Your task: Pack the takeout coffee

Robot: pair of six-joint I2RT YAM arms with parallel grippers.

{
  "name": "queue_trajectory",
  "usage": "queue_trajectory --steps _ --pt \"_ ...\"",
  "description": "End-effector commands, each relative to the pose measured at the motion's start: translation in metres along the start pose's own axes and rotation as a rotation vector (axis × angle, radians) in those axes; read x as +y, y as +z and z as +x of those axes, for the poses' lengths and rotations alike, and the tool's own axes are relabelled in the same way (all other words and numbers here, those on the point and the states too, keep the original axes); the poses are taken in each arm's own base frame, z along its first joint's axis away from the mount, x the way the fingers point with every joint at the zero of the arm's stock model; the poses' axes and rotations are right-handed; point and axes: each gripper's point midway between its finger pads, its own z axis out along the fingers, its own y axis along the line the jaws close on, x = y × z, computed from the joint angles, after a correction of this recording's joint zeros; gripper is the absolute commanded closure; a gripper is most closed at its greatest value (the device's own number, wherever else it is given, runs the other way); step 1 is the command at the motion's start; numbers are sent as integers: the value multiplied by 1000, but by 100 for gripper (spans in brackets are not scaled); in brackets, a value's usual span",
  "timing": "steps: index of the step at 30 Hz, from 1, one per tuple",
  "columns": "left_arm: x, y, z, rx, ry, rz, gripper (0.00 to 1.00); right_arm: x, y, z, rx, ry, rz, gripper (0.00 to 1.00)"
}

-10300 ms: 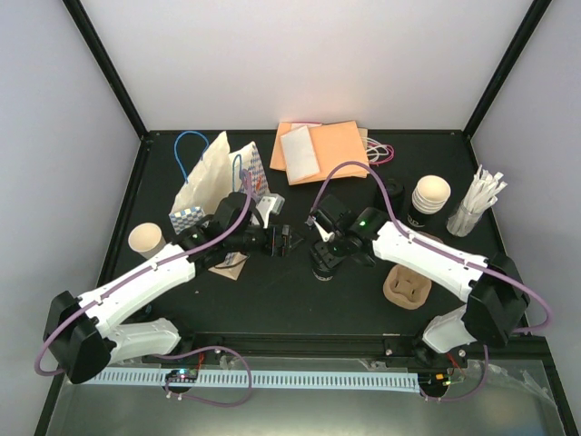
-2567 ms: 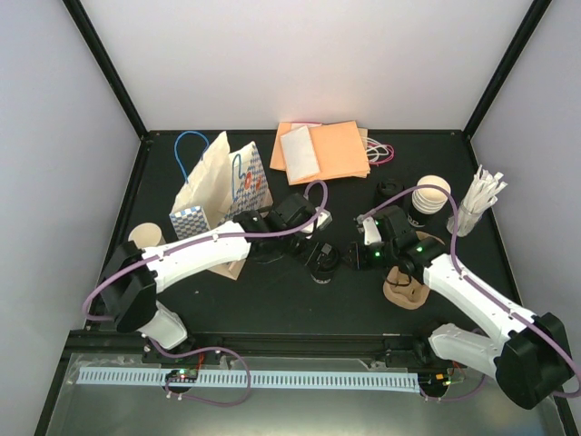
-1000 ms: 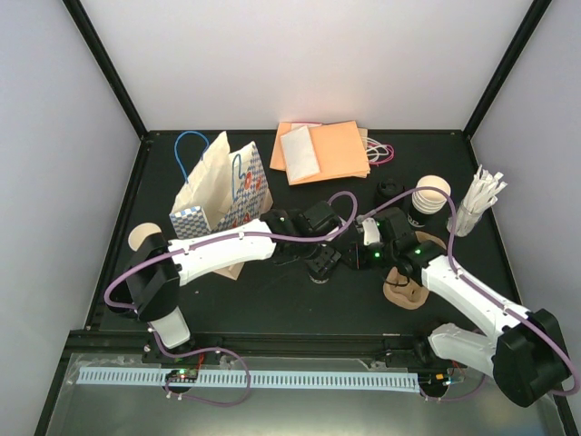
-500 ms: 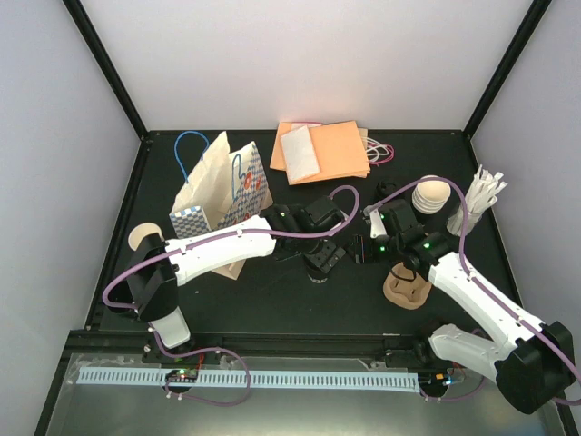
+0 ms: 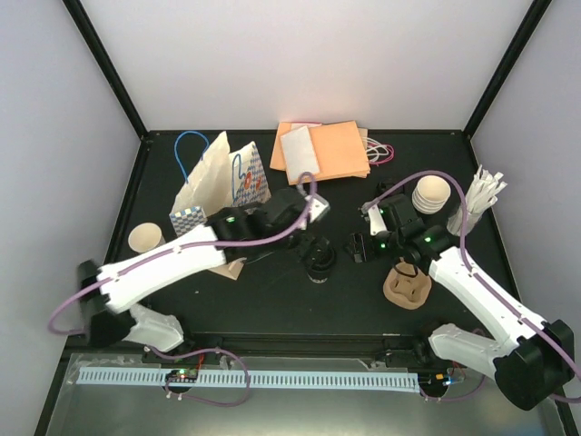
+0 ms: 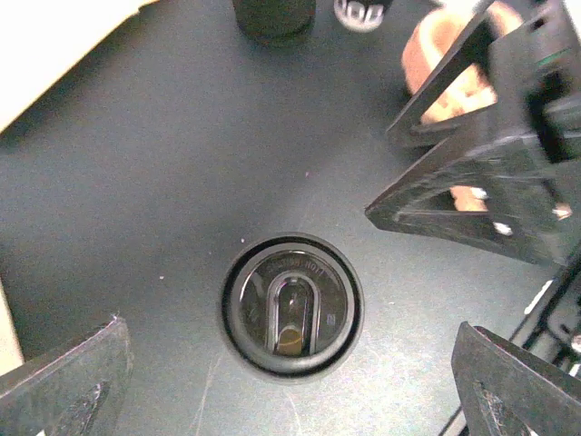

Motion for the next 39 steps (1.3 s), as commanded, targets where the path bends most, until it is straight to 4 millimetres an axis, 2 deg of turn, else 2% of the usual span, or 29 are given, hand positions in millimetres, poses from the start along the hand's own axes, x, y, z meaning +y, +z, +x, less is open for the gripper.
queue_trajectory --steps 1,4,6,7,11,15,20,25,27,33,39 --pt "12 -69 -26 -248 -50 3 2 7 -5 -10 1 -72 20 25" --pt "26 -107 -26 -330 -75 -32 1 17 -2 -11 26 -131 42 15" --pt "36 -125 -23 -349 -92 -57 1 25 1 -12 38 -181 62 2" --pt "41 -132 -21 -355 -103 -70 1 31 2 -12 41 -207 70 0" --pt "59 -147 -11 -349 -145 -111 1 48 9 -10 73 -292 97 0" --pt "80 -166 -4 -370 -205 -127 1 57 21 -5 130 -352 134 0" --pt "105 -203 -1 -411 -262 -188 1 64 30 1 178 -394 155 0" --pt "120 -239 1 -471 -284 -254 1 71 39 6 211 -414 155 0" --pt "127 -245 3 -473 -301 -283 1 74 41 6 215 -419 153 0" --pt "145 -248 13 -442 -358 -364 1 73 48 8 230 -415 165 0" --pt "161 -273 19 -496 -378 -453 1 70 53 9 242 -415 183 1"
